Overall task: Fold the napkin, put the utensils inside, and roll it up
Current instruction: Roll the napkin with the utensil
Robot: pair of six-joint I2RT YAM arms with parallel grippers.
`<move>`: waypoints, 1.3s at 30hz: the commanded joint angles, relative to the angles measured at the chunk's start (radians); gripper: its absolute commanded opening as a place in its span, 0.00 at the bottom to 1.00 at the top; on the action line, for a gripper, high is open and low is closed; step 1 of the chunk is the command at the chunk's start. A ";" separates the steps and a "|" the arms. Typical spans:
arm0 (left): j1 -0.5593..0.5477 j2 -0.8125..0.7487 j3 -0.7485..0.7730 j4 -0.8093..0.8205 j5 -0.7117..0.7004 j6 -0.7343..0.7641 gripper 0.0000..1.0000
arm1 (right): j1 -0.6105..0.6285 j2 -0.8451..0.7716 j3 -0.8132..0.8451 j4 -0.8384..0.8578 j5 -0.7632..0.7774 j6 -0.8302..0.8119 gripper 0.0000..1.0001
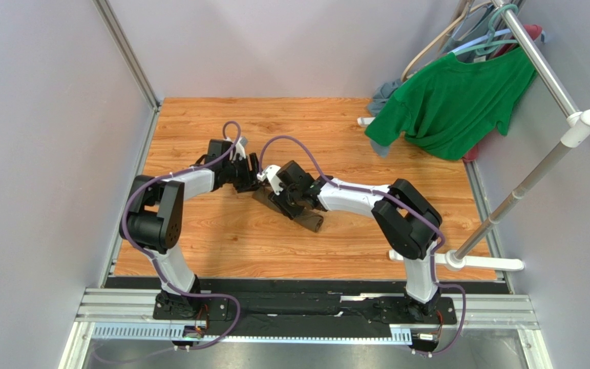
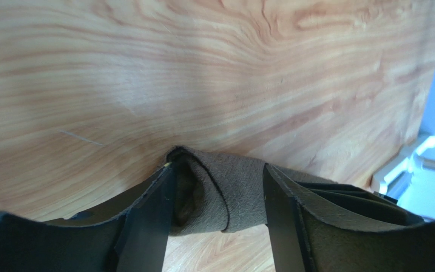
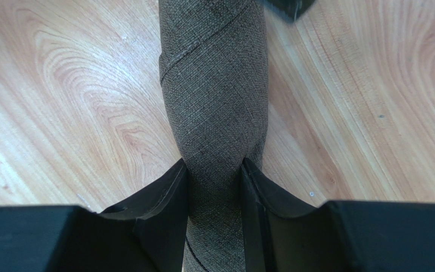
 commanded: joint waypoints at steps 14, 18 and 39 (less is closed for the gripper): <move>0.031 -0.141 -0.129 0.218 -0.002 -0.014 0.66 | -0.121 0.134 0.076 -0.137 -0.451 0.061 0.37; 0.031 -0.107 -0.161 0.281 0.052 -0.033 0.64 | -0.126 0.139 0.084 -0.141 -0.455 0.055 0.37; 0.031 -0.054 -0.166 0.221 0.055 -0.034 0.00 | -0.146 0.131 0.133 -0.161 -0.360 0.044 0.60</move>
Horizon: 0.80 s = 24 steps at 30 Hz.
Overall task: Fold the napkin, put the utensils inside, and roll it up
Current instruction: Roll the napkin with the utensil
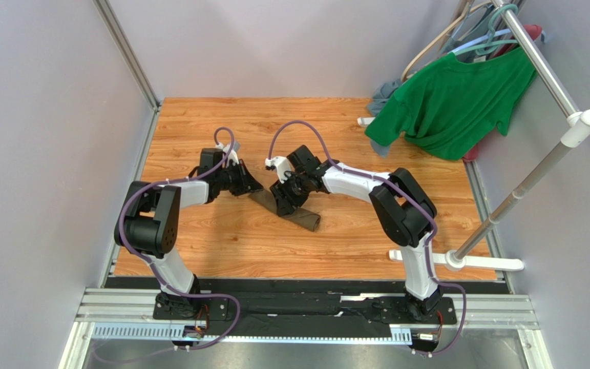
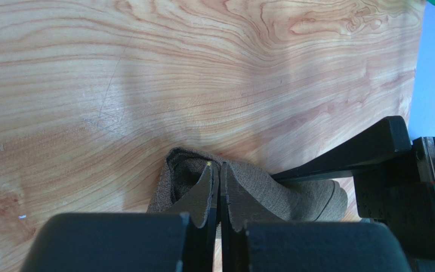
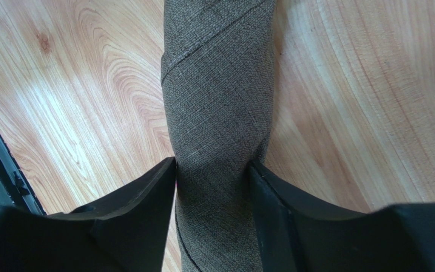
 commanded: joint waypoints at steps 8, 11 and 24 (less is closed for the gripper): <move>-0.008 -0.028 -0.024 -0.011 -0.090 -0.088 0.00 | -0.035 -0.062 0.010 -0.084 0.183 0.057 0.70; -0.006 -0.040 -0.032 0.000 -0.145 -0.134 0.00 | -0.050 -0.102 0.015 -0.095 0.235 0.088 0.70; 0.046 0.003 0.005 0.060 -0.202 -0.237 0.00 | -0.076 -0.308 -0.036 -0.113 0.415 0.209 0.71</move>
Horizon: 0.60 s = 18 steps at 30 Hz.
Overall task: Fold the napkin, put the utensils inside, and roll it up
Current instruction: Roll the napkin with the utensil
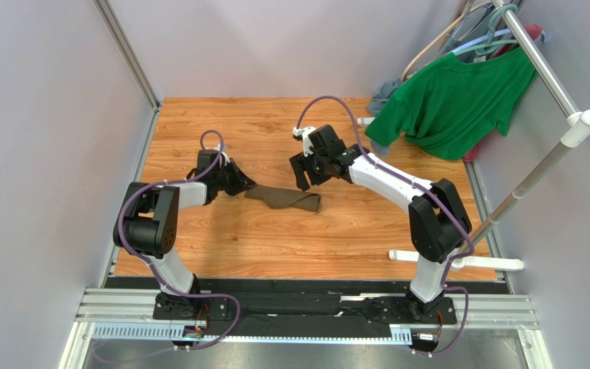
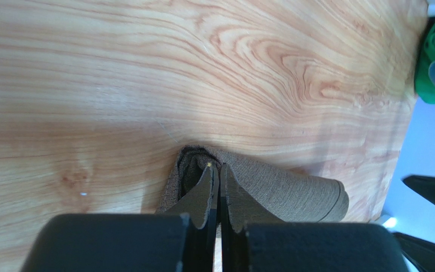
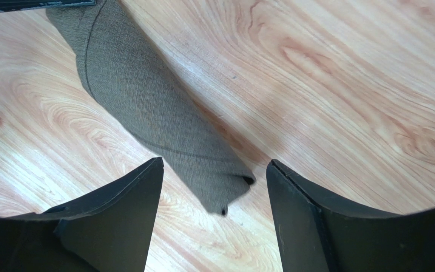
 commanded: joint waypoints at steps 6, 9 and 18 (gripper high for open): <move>0.034 0.022 0.054 0.026 -0.026 -0.035 0.00 | 0.003 -0.096 -0.054 0.015 0.081 0.057 0.71; 0.034 0.021 0.057 0.027 -0.021 -0.036 0.00 | 0.003 -0.089 -0.068 0.021 0.050 0.053 0.71; 0.034 0.025 0.066 0.021 -0.015 -0.023 0.04 | 0.006 -0.086 -0.123 0.053 0.038 0.089 0.71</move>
